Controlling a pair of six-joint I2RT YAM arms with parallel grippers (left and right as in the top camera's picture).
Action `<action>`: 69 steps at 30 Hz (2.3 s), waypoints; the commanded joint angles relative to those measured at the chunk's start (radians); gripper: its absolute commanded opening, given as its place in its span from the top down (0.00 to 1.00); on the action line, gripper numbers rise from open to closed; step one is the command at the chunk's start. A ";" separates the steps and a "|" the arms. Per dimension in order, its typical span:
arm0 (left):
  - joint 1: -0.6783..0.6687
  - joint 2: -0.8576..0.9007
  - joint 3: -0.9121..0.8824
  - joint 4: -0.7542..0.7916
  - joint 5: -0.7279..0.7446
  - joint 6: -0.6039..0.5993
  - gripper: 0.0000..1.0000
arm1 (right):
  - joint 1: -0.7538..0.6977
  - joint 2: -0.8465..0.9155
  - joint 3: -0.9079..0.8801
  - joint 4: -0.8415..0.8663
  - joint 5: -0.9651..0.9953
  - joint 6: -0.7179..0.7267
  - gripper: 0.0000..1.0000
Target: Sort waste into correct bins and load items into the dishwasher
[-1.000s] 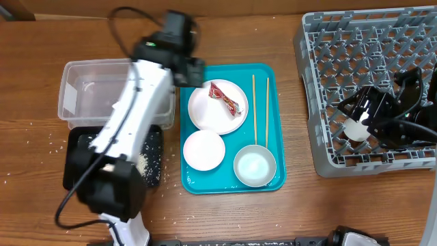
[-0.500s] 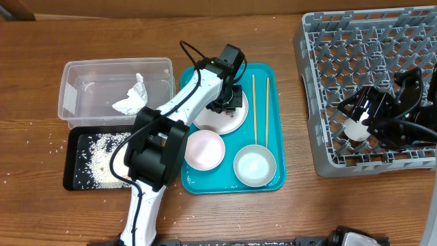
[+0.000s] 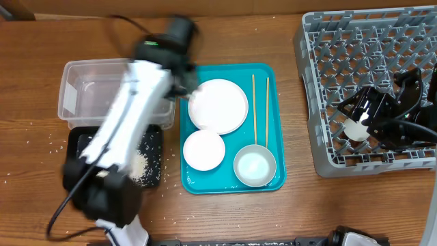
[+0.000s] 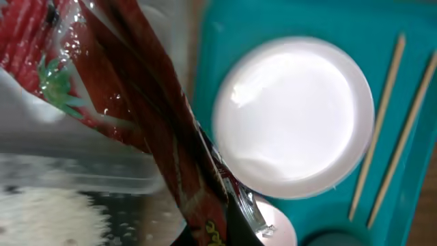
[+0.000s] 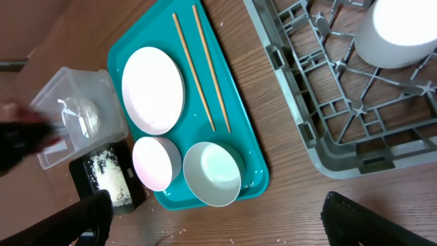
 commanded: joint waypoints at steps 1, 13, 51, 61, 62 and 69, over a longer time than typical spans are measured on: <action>0.115 0.013 -0.006 -0.012 -0.062 0.029 0.96 | 0.005 -0.003 0.016 -0.001 -0.006 -0.004 0.00; 0.225 0.084 -0.021 -0.025 -0.001 0.129 0.12 | 0.005 -0.003 0.016 -0.005 -0.006 -0.004 0.00; -0.323 -0.199 0.005 -0.122 -0.093 0.040 0.00 | 0.005 -0.003 0.016 0.008 -0.005 -0.004 0.00; -0.323 -0.487 0.005 -0.187 -0.041 0.041 0.00 | 0.005 -0.003 0.016 0.008 -0.005 -0.004 0.00; -0.323 -0.502 0.005 -0.187 -0.032 0.041 0.00 | 0.005 -0.003 0.016 0.008 -0.006 -0.004 0.00; -0.320 -0.545 0.005 -0.218 -0.061 0.051 0.00 | 0.005 -0.003 0.016 0.007 -0.005 -0.004 0.00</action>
